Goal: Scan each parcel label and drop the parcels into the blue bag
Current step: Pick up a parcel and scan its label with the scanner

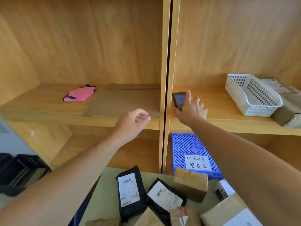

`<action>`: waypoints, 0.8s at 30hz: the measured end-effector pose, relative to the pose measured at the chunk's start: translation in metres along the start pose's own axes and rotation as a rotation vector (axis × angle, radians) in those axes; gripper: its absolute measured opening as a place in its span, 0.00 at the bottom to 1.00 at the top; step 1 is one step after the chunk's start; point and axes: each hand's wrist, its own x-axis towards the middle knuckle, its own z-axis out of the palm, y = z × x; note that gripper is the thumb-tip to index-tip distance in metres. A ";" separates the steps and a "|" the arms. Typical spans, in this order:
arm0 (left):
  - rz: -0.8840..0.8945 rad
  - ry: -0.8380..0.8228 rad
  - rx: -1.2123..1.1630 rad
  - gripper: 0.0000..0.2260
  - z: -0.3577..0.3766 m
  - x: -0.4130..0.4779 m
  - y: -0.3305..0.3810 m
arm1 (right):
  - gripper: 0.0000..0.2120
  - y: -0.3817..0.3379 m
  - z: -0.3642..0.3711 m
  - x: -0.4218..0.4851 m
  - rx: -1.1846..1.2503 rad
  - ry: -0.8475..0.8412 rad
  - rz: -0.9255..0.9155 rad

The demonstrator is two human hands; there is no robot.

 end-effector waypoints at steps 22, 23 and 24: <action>0.285 0.170 0.097 0.16 0.006 0.039 -0.023 | 0.43 -0.021 0.014 0.056 -0.107 -0.131 0.146; 0.307 0.184 0.106 0.17 0.006 0.040 -0.023 | 0.43 -0.018 0.015 0.054 -0.121 -0.112 0.130; 0.332 0.198 0.113 0.18 0.006 0.040 -0.023 | 0.44 -0.016 0.017 0.052 -0.132 -0.094 0.118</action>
